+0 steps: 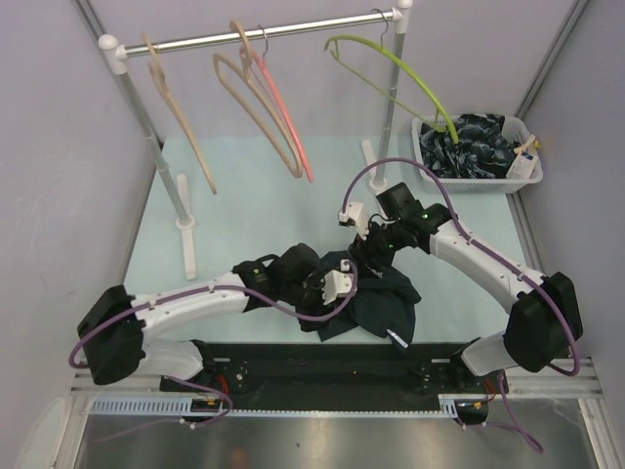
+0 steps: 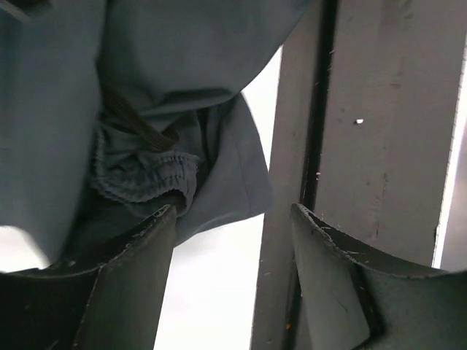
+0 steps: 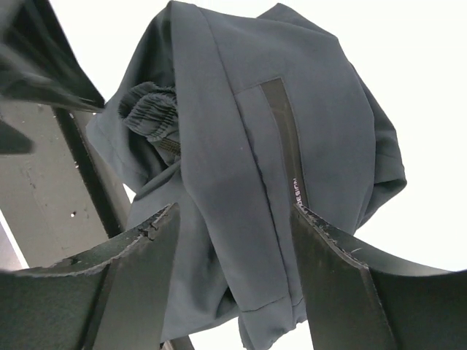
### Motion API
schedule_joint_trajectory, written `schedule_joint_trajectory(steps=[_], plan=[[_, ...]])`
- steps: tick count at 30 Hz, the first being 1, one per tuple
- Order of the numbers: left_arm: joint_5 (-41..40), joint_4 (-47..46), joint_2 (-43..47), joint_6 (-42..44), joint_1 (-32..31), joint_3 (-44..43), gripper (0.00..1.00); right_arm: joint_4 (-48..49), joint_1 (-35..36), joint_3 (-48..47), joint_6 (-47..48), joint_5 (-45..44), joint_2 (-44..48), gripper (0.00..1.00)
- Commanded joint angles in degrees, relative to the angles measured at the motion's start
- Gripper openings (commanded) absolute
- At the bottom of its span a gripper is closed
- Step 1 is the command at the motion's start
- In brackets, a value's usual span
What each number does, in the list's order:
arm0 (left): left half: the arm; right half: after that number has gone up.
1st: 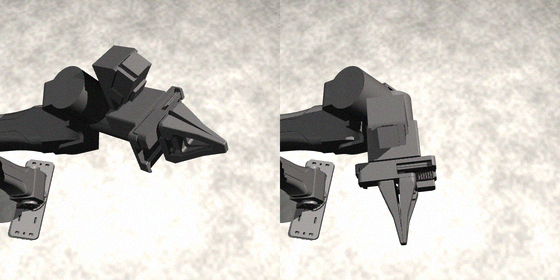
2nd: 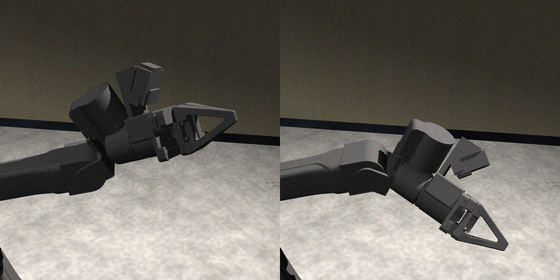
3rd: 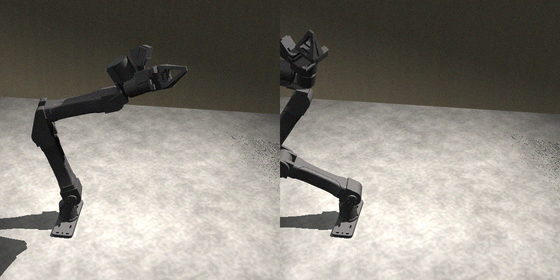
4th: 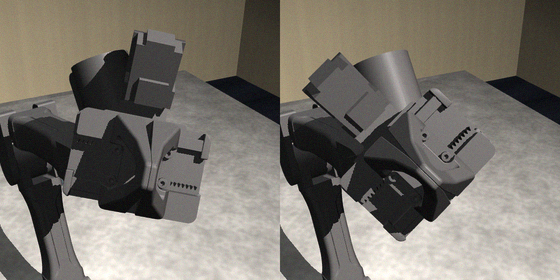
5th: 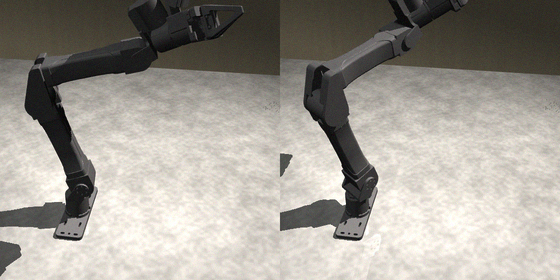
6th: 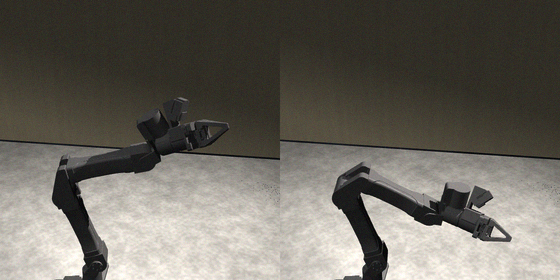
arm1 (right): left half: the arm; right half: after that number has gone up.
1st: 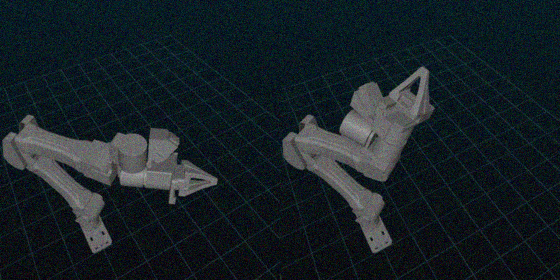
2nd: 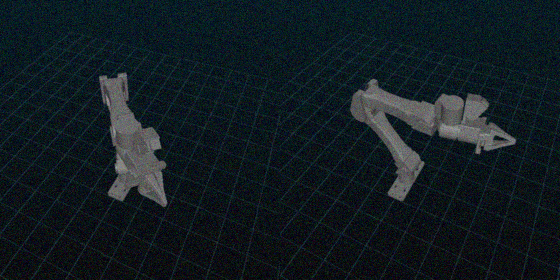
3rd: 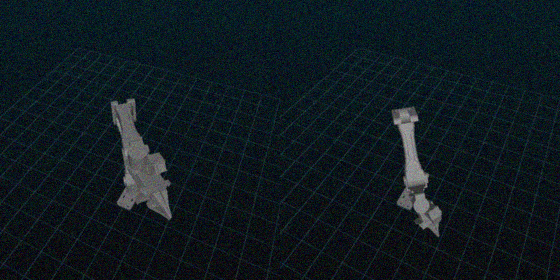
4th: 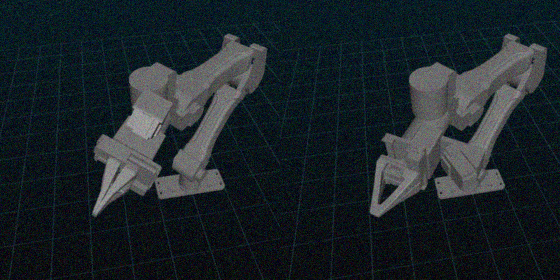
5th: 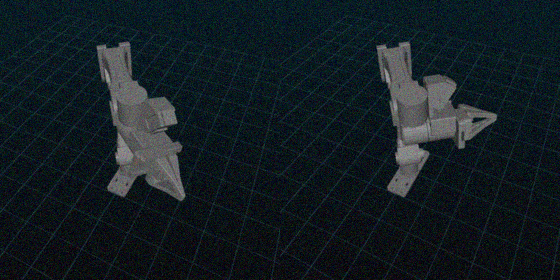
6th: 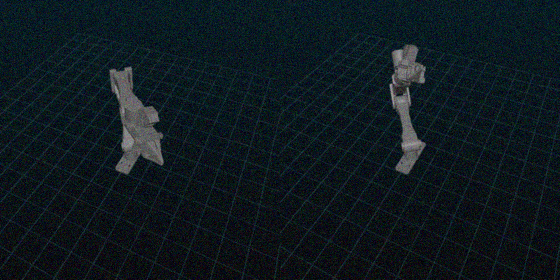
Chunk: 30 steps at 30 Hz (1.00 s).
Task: Place the shorts on the hanger
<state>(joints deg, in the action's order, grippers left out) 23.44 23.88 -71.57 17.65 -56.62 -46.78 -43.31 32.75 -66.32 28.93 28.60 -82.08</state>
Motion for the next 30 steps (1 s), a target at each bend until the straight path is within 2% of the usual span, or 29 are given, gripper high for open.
schedule_joint_trajectory(steps=[1,7,10,16,19,20,23,24,25,26,29,30], plan=[[-3.5,-4.2,-5.0,-8.4,-0.2,-2.5,0.68,1.9,0.2,0.8,-1.7,-0.9,-0.5,0.66],[-7.0,-5.3,-8.8,-11.8,-0.2,-2.4,0.74,3.2,0.3,2.8,-1.9,-0.7,-1.6,0.66],[-8.2,-5.9,-10.1,-12.9,0.5,-2.1,0.76,4.0,0.5,3.6,-2.1,-0.3,-2.0,0.71],[-8.2,-6.6,-14.6,-15.7,2.1,-3.9,0.71,4.6,1.3,4.7,-2.5,-0.3,-2.1,0.73],[-6.9,-5.8,-16.8,-16.4,4.1,-5.4,0.54,4.5,2.0,5.2,-1.9,-1.3,-1.9,0.70],[-6.7,-5.5,-17.0,-16.5,4.6,-5.7,0.45,4.5,2.0,5.6,-1.8,-1.5,-1.9,0.67],[-6.5,-5.3,-16.0,-16.2,5.8,-5.5,0.31,4.0,2.1,5.8,-1.5,-1.9,-1.2,0.65],[-6.3,-5.2,-15.0,-15.5,5.9,-5.4,0.28,4.0,2.1,5.9,-1.2,-2.0,-1.0,0.61],[-5.5,-5.2,-14.4,-15.1,5.9,-5.2,0.23,4.0,2.3,5.9,-1.1,-2.4,-1.0,0.53],[-5.0,-5.1,-13.8,-14.8,5.9,-5.2,0.12,4.1,2.5,5.9,-1.1,-2.9,-1.0,0.36],[-4.4,-4.4,-11.1,-13.6,5.9,-4.8,0.00,4.2,2.7,5.9,-1.4,-4.5,-0.9,0.00],[-4.5,-3.9,-10.0,-12.3,5.9,-4.6,0.00,4.0,2.6,5.9,-1.7,-5.0,-0.3,0.00]])
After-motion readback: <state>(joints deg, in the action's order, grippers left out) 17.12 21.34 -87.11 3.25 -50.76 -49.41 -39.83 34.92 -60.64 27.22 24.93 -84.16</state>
